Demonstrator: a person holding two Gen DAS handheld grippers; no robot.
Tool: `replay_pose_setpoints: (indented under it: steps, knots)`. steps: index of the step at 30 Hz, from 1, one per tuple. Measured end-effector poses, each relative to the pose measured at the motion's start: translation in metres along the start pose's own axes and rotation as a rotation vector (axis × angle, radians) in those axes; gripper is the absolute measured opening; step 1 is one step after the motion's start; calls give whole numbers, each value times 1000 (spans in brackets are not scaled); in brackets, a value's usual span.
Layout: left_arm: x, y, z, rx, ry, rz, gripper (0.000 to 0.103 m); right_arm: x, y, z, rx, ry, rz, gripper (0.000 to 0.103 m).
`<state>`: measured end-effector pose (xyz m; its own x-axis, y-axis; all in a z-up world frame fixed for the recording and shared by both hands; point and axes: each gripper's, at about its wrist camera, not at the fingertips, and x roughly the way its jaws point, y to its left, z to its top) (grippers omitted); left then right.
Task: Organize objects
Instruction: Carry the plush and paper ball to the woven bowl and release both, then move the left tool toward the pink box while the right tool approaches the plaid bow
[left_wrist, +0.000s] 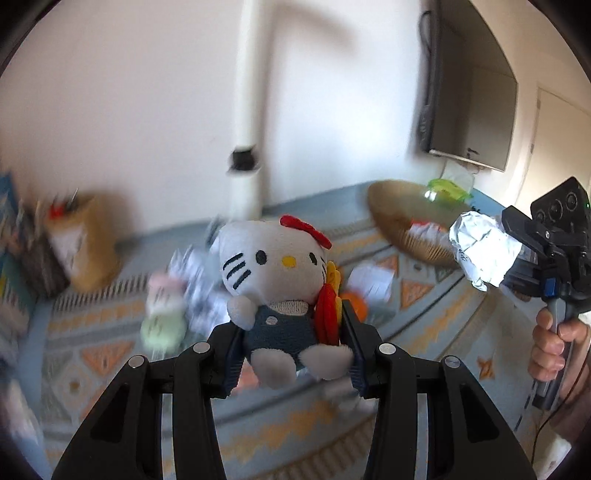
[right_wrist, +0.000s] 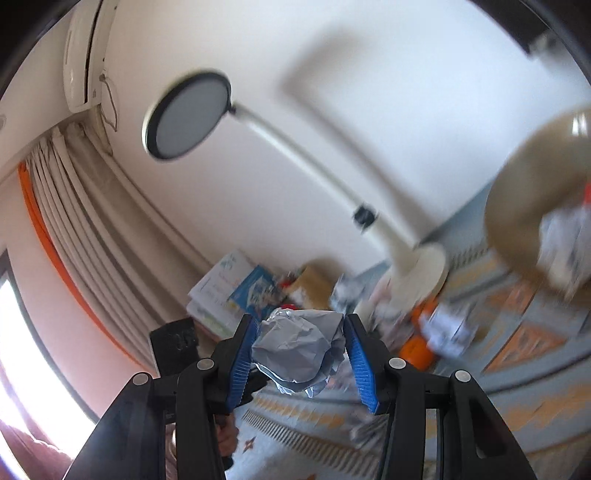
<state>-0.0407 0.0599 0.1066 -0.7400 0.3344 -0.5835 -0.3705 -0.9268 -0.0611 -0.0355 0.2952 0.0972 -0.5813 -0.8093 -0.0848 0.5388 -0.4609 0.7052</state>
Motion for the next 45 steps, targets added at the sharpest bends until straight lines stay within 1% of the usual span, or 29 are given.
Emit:
replay_pose_setpoints:
  steps: [2, 4, 5, 9, 10, 11, 12, 16, 19, 20, 21, 22, 23, 24, 25, 26, 27, 29, 31, 33, 36, 39, 42, 45]
  knots:
    - [8, -12, 23, 9, -10, -36, 43, -13, 0, 18, -23, -20, -33, 47]
    - [18, -24, 40, 25, -14, -48, 43, -26, -4, 36, -29, -43, -69, 48]
    - [25, -30, 49, 37, -14, -52, 43, -30, -8, 44, -25, -50, -101, 48]
    - [57, -59, 81, 78, -4, -87, 43, -48, -31, 76, -23, -69, -277, 48]
    - [66, -67, 88, 72, 6, -103, 43, -51, -37, 82, -20, -70, -324, 48]
    - [77, -75, 94, 59, 19, -124, 43, -56, -47, 91, -13, -71, -391, 48]
    - [88, -83, 100, 50, 31, -147, 43, -60, -54, 97, -4, -72, -423, 48]
    - [131, -121, 113, 77, 77, -178, 43, -76, -82, 117, 65, -84, -529, 48]
    - [158, -141, 115, 67, 119, -218, 43, -81, -95, 125, 76, -76, -598, 48]
    - [164, -146, 114, 68, 130, -220, 43, -81, -98, 127, 76, -72, -621, 48]
    - [171, -152, 114, 72, 138, -220, 43, -81, -100, 127, 76, -76, -634, 49]
    - [178, -156, 113, 80, 145, -220, 44, -81, -102, 128, 78, -82, -638, 54]
    - [183, -160, 113, 86, 152, -217, 47, -82, -107, 129, 88, -93, -644, 60]
    - [187, -161, 112, 88, 163, -212, 60, -82, -109, 129, 98, -97, -651, 82]
    - [192, -163, 111, 86, 191, -213, 77, -81, -112, 130, 111, -101, -669, 103]
    - [196, -164, 110, 86, 215, -223, 100, -81, -114, 131, 122, -103, -704, 103]
    - [194, -164, 107, 93, 204, -233, 102, -81, -114, 131, 120, -105, -722, 103]
    - [188, -164, 106, 117, 172, -208, 102, -81, -114, 131, 106, -101, -734, 103]
    - [180, -162, 104, 137, 162, -185, 102, -77, -111, 128, 111, -102, -737, 103]
    - [173, -157, 103, 130, 158, -179, 102, -79, -109, 126, 121, -117, -731, 103]
    - [161, -148, 108, 113, 141, -166, 102, -75, -102, 123, 123, -110, -715, 103]
    - [138, -130, 113, 112, 112, -130, 102, -69, -89, 120, 101, -98, -706, 103]
    - [108, -104, 121, 104, 80, -114, 102, -62, -66, 117, 53, -85, -686, 103]
    - [72, -66, 125, 82, 45, -51, 102, -51, -34, 115, -30, -66, -668, 103]
